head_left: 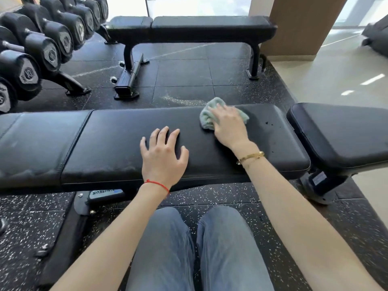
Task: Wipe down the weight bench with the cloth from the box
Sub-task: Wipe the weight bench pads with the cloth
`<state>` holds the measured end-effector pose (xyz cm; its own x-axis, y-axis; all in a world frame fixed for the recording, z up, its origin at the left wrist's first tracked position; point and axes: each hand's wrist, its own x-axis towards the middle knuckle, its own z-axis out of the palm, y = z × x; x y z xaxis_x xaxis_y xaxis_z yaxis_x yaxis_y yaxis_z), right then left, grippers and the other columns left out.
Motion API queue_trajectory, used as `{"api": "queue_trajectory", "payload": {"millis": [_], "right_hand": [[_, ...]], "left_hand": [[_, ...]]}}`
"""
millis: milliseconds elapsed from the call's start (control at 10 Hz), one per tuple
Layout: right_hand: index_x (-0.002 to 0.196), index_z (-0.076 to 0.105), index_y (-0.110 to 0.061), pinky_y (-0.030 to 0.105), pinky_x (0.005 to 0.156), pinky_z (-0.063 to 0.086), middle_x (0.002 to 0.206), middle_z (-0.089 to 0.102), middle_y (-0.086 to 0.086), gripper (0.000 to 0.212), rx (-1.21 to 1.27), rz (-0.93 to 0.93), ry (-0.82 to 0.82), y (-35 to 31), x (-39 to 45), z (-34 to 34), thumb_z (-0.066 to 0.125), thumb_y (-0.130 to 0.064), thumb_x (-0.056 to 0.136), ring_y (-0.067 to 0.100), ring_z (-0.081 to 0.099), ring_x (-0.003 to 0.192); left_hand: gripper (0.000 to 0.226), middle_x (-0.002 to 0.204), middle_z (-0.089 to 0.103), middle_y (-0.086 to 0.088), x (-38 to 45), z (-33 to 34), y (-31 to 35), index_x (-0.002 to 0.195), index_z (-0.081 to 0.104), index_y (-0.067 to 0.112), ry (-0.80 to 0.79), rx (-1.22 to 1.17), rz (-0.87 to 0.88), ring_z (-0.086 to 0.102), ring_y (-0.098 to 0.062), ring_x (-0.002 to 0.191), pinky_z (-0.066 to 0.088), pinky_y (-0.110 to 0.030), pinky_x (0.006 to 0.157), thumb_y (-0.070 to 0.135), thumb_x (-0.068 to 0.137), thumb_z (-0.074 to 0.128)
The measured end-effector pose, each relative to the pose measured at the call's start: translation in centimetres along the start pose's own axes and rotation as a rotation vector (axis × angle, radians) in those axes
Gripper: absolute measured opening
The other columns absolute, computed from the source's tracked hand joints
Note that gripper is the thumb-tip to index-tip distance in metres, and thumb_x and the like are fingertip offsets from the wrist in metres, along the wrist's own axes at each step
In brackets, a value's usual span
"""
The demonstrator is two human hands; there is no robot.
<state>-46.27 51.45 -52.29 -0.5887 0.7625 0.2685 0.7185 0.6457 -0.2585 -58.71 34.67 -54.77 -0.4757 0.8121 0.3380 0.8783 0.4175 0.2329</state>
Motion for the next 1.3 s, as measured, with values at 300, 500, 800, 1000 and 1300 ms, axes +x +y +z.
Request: {"api": "queue_trajectory", "payload": {"millis": [300, 500, 800, 1000, 1300], "right_hand": [[0.129, 0.056, -0.016, 0.041, 0.113, 0.029, 0.139, 0.053, 0.011, 0.04, -0.012, -0.043, 0.074, 9.0, -6.6, -4.9, 0.049, -0.004, 0.092, 0.029, 0.047, 0.13], [0.121, 0.06, -0.018, 0.044, 0.096, 0.038, 0.123, 0.061, 0.016, 0.04, -0.082, 0.123, 0.024, 7.9, 2.2, -3.5, 0.044, -0.011, 0.085, 0.039, 0.058, 0.107], [0.135, 0.053, -0.021, 0.035, 0.118, 0.021, 0.144, 0.048, 0.003, 0.051, 0.137, -0.217, -0.01, 7.4, -7.9, -4.1, 0.05, -0.003, 0.087, 0.018, 0.04, 0.136], [0.136, 0.051, -0.016, 0.038, 0.113, 0.019, 0.144, 0.047, 0.015, 0.042, 0.1, 0.183, 0.076, 13.1, -4.2, -5.4, 0.049, -0.01, 0.095, 0.033, 0.04, 0.134], [0.138, 0.049, -0.025, 0.025, 0.118, 0.015, 0.146, 0.042, -0.008, 0.046, 0.176, -0.029, 0.082, 10.1, -14.9, -6.8, 0.052, -0.009, 0.095, 0.008, 0.031, 0.139]], "left_hand": [[0.061, 0.148, 0.047, -0.003, -0.2, 0.0, -0.1, 0.14, 0.051, 0.028, 0.0, 0.004, 0.001, 0.036, -0.025, 0.14, 0.021, -0.054, 0.116, 0.05, 0.088, 0.028], [0.058, 0.146, 0.05, -0.003, -0.2, 0.1, 0.2, 0.138, 0.054, 0.027, 0.025, -0.019, -0.011, 0.038, -0.024, 0.139, 0.023, -0.055, 0.116, 0.047, 0.088, 0.034], [0.055, 0.147, 0.049, -0.002, -0.2, 0.0, -0.2, 0.139, 0.052, 0.027, 0.026, -0.038, -0.001, 0.037, -0.023, 0.14, 0.022, -0.054, 0.117, 0.045, 0.089, 0.038], [0.055, 0.147, 0.05, -0.002, -0.2, 0.1, -0.1, 0.139, 0.053, 0.027, 0.028, -0.032, -0.003, 0.037, -0.023, 0.14, 0.022, -0.054, 0.117, 0.045, 0.089, 0.037], [0.056, 0.148, 0.048, -0.006, -0.4, 0.2, 0.0, 0.141, 0.051, 0.025, 0.016, -0.02, 0.007, 0.037, -0.026, 0.14, 0.02, -0.055, 0.118, 0.044, 0.091, 0.035]]}}
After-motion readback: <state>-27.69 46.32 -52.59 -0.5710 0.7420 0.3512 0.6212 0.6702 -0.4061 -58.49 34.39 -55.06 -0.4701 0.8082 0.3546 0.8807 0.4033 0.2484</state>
